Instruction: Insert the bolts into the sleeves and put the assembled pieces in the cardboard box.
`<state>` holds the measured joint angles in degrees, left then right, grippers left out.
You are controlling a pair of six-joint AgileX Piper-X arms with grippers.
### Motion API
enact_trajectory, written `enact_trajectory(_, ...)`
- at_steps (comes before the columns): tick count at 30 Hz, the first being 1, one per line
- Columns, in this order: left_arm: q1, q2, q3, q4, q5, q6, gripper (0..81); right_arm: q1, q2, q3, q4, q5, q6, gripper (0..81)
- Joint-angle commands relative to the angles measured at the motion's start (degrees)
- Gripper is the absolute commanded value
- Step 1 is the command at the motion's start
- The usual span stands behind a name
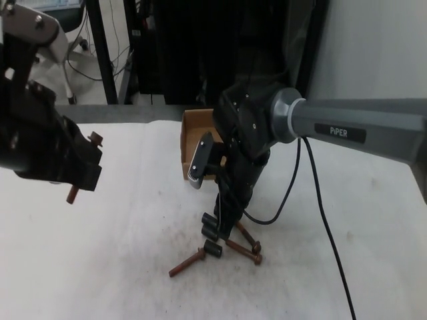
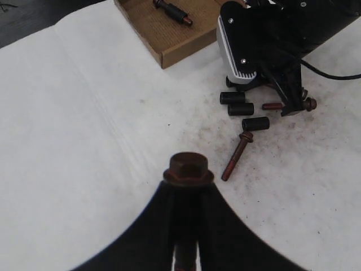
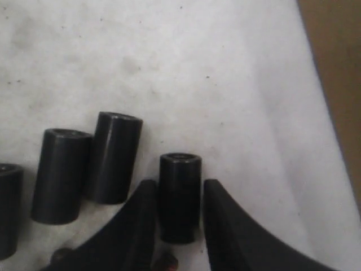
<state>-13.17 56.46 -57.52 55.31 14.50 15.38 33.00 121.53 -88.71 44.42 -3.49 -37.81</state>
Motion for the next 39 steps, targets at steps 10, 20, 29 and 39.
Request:
enact_trajectory(10,0.2,-2.1,0.0,-1.1,0.2,0.1,0.1,0.0,0.0,-0.1,-1.7,0.6,-0.8,27.3)
enact_trajectory(20,0.2,-2.2,0.0,-1.1,0.2,0.1,0.1,0.1,2.2,-0.1,-1.2,0.6,-0.8,22.0)
enact_trajectory(29,0.2,-2.2,0.0,-1.1,0.2,0.1,0.1,0.1,3.5,-0.3,-1.8,0.6,-0.8,22.1)
enact_trajectory(39,0.2,-2.2,0.0,-1.1,0.2,0.1,0.1,0.4,3.5,-0.3,-3.2,5.9,-0.8,0.2)
